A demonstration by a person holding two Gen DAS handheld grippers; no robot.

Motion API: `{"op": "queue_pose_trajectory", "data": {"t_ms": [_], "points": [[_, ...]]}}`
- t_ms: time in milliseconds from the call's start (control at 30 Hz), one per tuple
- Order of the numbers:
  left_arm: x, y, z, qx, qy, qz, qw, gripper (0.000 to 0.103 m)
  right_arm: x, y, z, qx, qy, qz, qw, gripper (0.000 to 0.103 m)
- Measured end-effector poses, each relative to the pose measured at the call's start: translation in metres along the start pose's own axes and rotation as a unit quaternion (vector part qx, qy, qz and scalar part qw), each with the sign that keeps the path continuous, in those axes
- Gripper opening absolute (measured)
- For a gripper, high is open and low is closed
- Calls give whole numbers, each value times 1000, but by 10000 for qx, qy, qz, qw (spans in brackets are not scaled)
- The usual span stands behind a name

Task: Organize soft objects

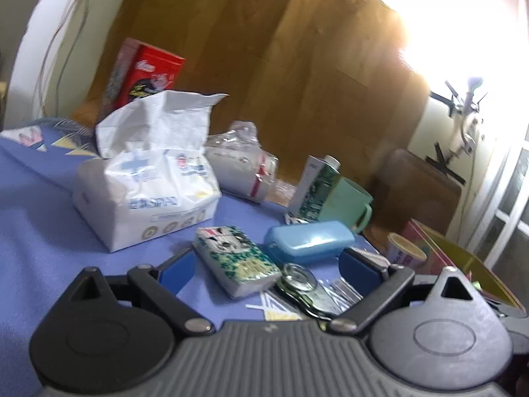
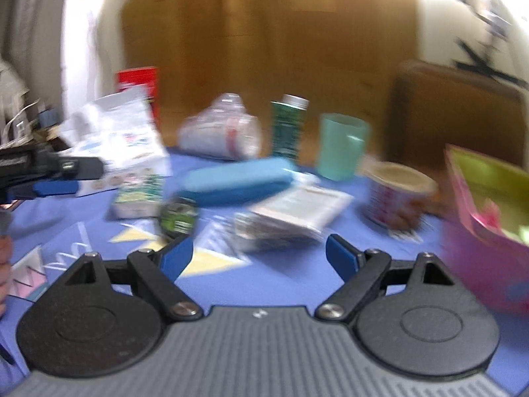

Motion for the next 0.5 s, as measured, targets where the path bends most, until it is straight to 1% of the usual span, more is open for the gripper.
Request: {"op": "queue_pose_trajectory", "data": {"t_ms": [100, 200, 333, 400, 500], "points": [[-7, -2, 2, 113, -151, 155, 9997, 97, -20, 21, 12, -96, -290, 340, 9990, 89], [-14, -7, 5, 332, -303, 354, 9984, 99, -41, 44, 22, -224, -555, 601, 9964, 89], [-28, -18, 10, 686, -590, 688, 9935, 99, -70, 70, 30, -287, -1017, 925, 9901, 89], [-33, -18, 12, 716, -708, 755, 9920, 99, -82, 81, 31, -368, -1193, 1090, 9862, 89], [-36, -15, 13, 619, -761, 778, 9921, 99, -92, 100, 31, -546, -1328, 1194, 9824, 89]]}}
Point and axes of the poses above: each gripper's, at about its wrist camera, not at the fingertips, and y roughly the way its jaws point, x to its right, z to its top, the point moved 6 cm from there along y, roughly the way its jaws point, and after that the axes turned 9 degrees about z, right-handed, at the moved point
